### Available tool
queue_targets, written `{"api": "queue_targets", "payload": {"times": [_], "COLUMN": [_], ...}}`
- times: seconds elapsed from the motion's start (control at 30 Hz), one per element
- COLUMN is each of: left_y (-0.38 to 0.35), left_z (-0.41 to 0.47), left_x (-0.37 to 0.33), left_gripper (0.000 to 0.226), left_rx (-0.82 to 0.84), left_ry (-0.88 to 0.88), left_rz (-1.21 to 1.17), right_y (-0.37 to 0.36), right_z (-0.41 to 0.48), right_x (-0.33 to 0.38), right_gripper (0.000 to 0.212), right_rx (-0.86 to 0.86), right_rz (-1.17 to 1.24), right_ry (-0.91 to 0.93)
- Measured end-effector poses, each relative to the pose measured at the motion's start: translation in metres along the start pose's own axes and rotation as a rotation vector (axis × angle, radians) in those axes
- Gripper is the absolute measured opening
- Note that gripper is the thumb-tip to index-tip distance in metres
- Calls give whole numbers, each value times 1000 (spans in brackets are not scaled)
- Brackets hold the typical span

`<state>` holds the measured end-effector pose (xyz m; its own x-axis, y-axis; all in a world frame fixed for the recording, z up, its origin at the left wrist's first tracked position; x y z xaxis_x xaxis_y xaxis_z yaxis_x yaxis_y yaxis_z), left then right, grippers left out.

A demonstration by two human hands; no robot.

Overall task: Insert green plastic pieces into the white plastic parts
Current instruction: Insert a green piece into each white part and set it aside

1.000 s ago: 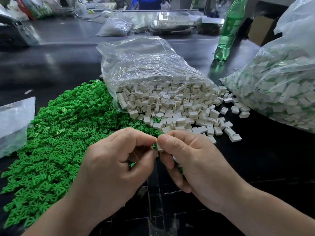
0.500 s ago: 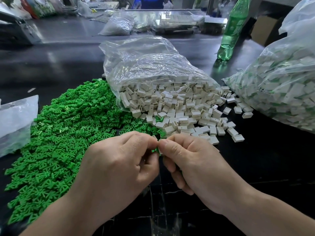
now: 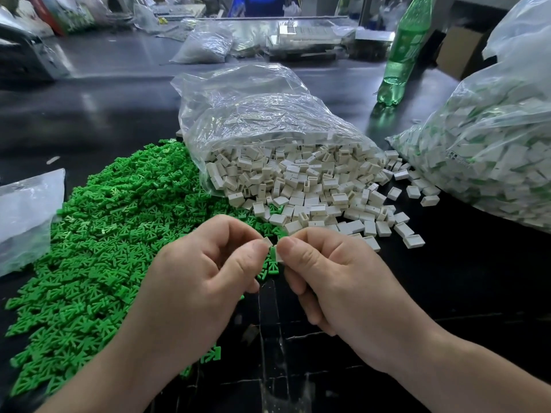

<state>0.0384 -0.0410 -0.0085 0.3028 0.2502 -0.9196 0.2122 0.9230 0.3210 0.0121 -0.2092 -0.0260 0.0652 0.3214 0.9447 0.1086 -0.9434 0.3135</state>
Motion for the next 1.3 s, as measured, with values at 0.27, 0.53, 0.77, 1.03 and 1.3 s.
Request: {"api": "queue_targets", "payload": {"times": [0.27, 0.53, 0.77, 1.03, 1.3], "left_y": [-3, 26, -4, -7, -12], "left_z": [2, 5, 11, 17, 17], "left_x": [10, 14, 19, 29, 30], "left_gripper": [25, 17, 39, 25, 26], "left_rx": [110, -95, 151, 238, 205], "left_ry": [175, -41, -264, -363, -272], "left_rz": [-352, 281, 745, 794, 749], "right_y": [-1, 20, 19, 16, 12], "right_z": [-3, 10, 17, 21, 21], "right_x": [6, 7, 1, -7, -9], "right_gripper": [34, 10, 23, 13, 12], "right_rx": [1, 231, 259, 207, 194], "right_rz": [-6, 899, 932, 663, 535], "right_ry": [49, -26, -99, -203, -147]}}
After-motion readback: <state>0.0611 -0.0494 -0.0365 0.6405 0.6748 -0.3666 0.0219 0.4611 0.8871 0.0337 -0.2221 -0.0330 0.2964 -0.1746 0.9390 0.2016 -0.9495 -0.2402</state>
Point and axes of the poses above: each hand's wrist, its own z-axis towards the middle knuckle, its own y-axis out of the back of the hand, x = y × z, the point moved 2 cm from there along z, towards the middle knuckle, and after that the axes turned 13 degrees about -z, right-handed, at the moved point
